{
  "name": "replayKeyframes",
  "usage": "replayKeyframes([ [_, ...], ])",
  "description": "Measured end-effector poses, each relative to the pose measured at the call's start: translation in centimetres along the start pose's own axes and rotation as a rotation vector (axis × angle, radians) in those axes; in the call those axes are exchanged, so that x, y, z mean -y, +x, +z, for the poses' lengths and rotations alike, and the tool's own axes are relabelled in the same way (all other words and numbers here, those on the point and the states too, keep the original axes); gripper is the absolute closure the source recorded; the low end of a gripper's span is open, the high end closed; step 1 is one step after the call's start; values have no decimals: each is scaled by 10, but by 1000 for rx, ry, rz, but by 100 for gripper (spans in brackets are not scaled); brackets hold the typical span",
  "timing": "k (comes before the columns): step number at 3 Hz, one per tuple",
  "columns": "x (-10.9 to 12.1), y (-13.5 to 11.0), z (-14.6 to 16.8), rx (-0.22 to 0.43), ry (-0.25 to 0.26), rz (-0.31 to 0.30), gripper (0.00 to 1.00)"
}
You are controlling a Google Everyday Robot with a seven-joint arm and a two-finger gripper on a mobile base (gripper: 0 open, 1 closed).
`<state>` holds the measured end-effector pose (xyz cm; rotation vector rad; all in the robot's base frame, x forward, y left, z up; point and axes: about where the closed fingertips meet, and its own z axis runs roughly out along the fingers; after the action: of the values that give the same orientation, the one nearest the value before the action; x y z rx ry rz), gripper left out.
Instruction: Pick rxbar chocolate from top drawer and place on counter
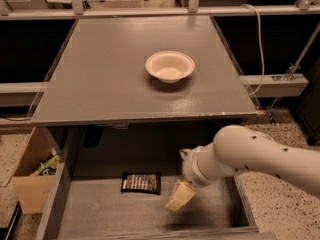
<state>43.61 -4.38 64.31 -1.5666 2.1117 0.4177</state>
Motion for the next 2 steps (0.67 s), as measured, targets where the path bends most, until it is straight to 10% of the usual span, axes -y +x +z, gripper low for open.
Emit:
replayKeyframes([
  [2,10,-35,28,109,-33,28,0],
])
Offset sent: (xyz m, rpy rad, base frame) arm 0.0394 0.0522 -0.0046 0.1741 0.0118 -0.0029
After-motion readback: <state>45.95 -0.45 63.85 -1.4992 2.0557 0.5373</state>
